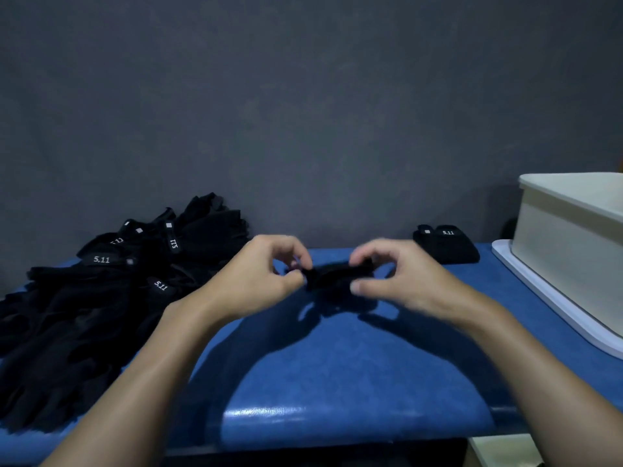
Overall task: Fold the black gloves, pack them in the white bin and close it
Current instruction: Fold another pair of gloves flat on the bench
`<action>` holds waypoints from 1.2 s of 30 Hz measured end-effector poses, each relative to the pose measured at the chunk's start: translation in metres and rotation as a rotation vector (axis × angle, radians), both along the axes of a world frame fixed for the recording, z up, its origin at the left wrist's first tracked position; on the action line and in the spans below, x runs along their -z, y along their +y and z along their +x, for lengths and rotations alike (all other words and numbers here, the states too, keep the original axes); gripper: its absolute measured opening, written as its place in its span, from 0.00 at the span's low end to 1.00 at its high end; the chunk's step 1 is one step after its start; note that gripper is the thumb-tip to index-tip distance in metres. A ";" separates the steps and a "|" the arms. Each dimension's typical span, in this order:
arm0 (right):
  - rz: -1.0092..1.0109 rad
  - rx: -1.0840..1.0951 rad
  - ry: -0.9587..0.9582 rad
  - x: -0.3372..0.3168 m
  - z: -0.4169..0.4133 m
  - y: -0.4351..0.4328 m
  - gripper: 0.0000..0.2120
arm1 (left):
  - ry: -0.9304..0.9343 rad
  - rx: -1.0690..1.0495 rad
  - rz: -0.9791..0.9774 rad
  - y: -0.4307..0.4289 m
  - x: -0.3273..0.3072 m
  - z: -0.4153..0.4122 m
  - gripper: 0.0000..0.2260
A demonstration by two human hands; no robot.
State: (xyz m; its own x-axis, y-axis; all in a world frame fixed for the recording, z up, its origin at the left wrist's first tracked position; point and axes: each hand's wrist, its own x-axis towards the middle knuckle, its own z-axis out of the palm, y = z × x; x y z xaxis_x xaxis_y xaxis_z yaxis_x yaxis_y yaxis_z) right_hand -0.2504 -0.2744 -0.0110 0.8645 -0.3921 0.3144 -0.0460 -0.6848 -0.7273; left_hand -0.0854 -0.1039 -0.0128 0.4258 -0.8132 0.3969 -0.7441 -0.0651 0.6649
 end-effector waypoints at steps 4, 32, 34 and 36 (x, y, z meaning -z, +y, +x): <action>-0.044 -0.038 0.332 0.014 -0.008 -0.007 0.11 | -0.022 -0.084 0.088 0.005 0.010 0.004 0.06; -0.200 -0.034 0.603 0.044 -0.007 -0.038 0.44 | -0.389 0.023 0.497 -0.019 0.050 -0.005 0.36; -0.264 -0.048 0.638 0.046 -0.006 -0.039 0.44 | -0.437 0.016 0.563 -0.018 0.053 -0.002 0.38; -0.261 -0.039 0.630 0.047 -0.003 -0.040 0.44 | -0.454 0.003 0.594 -0.019 0.053 -0.001 0.41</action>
